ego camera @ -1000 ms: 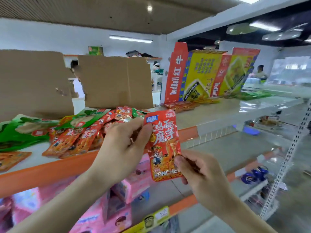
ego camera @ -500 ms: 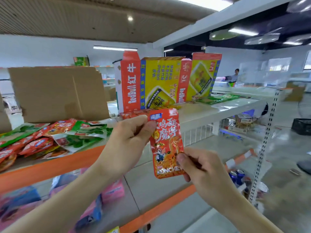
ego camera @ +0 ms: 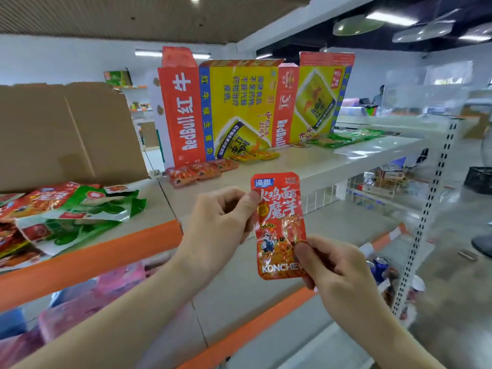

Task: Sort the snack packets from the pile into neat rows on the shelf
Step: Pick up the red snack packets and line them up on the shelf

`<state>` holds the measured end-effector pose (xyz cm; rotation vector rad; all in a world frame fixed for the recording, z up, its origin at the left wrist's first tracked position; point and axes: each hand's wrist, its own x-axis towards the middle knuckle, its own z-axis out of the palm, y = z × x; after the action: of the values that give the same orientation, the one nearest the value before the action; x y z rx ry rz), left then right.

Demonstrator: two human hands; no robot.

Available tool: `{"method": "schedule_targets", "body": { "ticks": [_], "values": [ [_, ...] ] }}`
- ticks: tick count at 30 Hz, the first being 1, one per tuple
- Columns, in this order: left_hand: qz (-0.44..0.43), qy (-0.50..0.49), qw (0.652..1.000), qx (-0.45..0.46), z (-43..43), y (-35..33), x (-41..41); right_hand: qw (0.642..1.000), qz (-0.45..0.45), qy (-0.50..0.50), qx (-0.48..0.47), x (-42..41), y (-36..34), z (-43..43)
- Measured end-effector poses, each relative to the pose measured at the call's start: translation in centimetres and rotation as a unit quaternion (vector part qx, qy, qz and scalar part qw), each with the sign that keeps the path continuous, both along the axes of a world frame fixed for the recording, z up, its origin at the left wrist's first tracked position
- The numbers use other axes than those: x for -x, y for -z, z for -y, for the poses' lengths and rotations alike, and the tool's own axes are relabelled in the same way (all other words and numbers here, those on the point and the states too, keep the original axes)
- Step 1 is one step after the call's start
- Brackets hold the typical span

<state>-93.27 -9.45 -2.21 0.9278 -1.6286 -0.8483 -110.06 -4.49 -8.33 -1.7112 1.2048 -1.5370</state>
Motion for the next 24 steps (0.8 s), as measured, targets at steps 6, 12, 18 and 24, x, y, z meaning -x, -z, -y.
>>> {"method": "schedule_targets", "body": {
  "ticks": [6,12,18,24],
  "values": [
    [0.059,-0.008,0.998,0.035,5.5,-0.8,0.7,0.999,0.0,-0.011,-0.034,1.3,-1.4,5.6],
    [0.072,-0.072,0.992,0.07,9.4,-2.4,-1.6,0.974,-0.194,0.0,0.121,0.5,-1.3,12.2],
    [0.075,-0.098,0.992,0.006,10.3,-1.6,-3.6,0.94,-0.284,0.03,0.188,-0.1,-2.0,15.5],
    [0.009,-0.154,0.988,0.0,13.5,-2.9,-4.4,0.923,-0.301,-0.024,0.239,-0.9,-5.3,20.2]
  ]
}}
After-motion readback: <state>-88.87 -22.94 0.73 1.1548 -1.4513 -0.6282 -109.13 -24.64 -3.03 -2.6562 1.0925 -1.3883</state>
